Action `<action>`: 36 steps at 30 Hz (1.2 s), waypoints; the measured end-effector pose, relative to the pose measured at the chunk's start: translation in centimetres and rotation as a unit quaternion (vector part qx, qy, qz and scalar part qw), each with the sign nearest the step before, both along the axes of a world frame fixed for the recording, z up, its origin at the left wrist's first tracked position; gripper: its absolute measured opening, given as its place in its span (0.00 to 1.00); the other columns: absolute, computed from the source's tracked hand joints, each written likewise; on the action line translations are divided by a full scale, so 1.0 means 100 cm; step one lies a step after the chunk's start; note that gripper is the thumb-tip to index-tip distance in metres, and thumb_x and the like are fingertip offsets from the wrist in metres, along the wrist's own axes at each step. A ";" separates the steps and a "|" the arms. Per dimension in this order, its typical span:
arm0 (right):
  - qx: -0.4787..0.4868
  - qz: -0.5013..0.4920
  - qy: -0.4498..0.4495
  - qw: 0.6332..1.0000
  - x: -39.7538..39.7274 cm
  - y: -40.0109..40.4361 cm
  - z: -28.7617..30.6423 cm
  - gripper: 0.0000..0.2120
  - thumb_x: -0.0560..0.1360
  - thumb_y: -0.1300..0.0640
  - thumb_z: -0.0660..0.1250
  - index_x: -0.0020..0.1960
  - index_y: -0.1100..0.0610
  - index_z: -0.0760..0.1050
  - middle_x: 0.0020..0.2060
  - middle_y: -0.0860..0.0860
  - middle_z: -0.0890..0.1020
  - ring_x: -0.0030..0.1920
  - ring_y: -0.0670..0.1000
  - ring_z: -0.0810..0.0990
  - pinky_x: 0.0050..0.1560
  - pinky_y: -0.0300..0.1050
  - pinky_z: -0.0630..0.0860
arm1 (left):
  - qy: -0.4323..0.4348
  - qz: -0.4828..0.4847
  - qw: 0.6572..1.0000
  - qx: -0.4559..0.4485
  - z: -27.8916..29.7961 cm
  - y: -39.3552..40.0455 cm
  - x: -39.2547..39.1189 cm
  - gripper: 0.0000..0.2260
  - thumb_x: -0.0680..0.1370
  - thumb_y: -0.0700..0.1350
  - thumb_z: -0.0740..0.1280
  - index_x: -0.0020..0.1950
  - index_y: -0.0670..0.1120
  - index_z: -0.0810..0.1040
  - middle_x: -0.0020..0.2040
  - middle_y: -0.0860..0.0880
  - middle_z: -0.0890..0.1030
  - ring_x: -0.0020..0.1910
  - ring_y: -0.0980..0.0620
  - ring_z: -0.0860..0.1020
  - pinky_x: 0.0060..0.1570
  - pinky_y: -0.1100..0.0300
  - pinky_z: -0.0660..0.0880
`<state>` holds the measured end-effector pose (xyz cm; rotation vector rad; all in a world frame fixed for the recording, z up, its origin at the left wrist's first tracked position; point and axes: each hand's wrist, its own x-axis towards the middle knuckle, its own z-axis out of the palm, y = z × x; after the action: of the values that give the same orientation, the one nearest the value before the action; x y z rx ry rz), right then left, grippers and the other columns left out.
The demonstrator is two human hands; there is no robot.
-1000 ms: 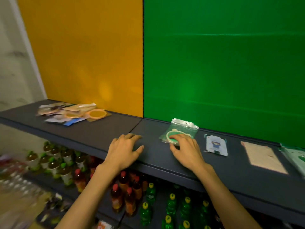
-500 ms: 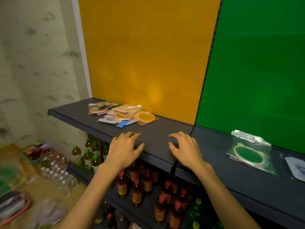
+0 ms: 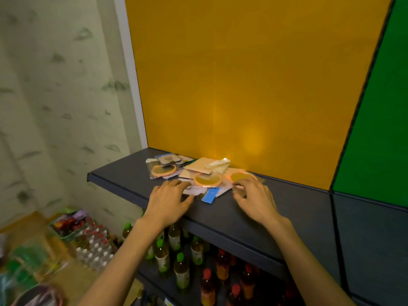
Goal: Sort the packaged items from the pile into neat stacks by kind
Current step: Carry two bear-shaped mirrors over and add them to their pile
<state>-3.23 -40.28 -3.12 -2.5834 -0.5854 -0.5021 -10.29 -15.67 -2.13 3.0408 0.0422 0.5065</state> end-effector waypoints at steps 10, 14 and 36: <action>-0.010 -0.047 0.021 0.999 0.047 0.067 -0.010 0.14 0.76 0.50 0.64 0.60 0.48 0.79 0.54 0.48 0.81 0.53 0.51 0.78 0.52 0.50 0.76 | -0.002 0.038 0.999 -0.024 -0.016 0.108 0.082 0.18 0.79 0.61 0.58 0.64 0.56 0.75 0.59 0.49 0.80 0.56 0.46 0.78 0.53 0.49 0.74; -0.013 -0.090 0.029 0.995 0.056 0.083 -0.014 0.13 0.77 0.50 0.63 0.60 0.48 0.79 0.52 0.50 0.81 0.53 0.53 0.78 0.50 0.51 0.76 | -0.025 0.109 0.991 -0.072 -0.024 0.142 0.114 0.16 0.78 0.57 0.59 0.56 0.50 0.79 0.52 0.46 0.81 0.53 0.45 0.76 0.52 0.49 0.73; -0.045 -0.314 0.058 0.946 0.051 0.140 -0.031 0.19 0.74 0.37 0.63 0.47 0.52 0.78 0.50 0.55 0.78 0.54 0.58 0.75 0.48 0.49 0.70 | 0.223 0.122 0.944 -0.210 -0.030 0.213 0.186 0.35 0.71 0.69 0.65 0.68 0.46 0.73 0.71 0.41 0.70 0.71 0.39 0.65 0.68 0.43 0.59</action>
<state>1.89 -26.27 -6.25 -2.8353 0.2862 -0.5183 8.27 5.67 -5.12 2.6646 0.4846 -0.1779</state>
